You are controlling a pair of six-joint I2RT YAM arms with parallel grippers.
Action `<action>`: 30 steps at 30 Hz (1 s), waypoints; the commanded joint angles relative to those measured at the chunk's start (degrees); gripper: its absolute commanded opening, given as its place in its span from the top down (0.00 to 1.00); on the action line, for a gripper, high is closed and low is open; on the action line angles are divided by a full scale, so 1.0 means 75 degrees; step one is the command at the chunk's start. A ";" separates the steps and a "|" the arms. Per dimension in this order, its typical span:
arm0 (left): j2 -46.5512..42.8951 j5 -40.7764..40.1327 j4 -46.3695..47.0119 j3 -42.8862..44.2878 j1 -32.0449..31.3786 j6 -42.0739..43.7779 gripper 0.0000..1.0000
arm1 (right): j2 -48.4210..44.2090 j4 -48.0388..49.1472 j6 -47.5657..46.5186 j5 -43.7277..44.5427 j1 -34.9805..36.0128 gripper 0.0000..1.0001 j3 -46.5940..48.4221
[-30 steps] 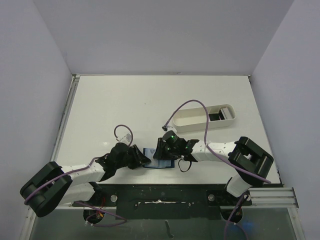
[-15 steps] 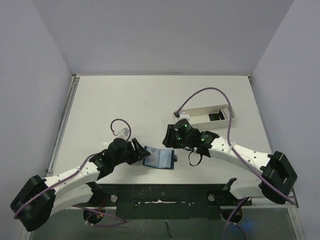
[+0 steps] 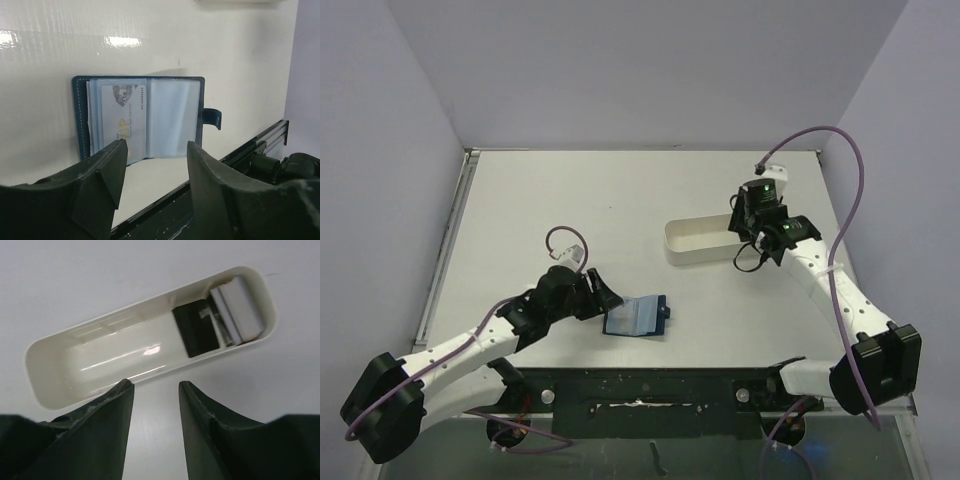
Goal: Put the credit cards into the card holder
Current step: Pick up the credit card from the storage box.
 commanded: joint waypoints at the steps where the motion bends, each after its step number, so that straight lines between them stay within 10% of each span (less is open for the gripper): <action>1: 0.0462 0.0707 0.1253 -0.0055 -0.0023 0.0178 0.54 | 0.0429 -0.0162 -0.1212 0.0749 -0.0781 0.58 0.0539; 30: 0.1635 0.1793 0.2967 -0.0421 -0.0034 0.0002 0.57 | 0.4289 0.0333 -0.3576 0.1865 -0.1723 0.64 0.1999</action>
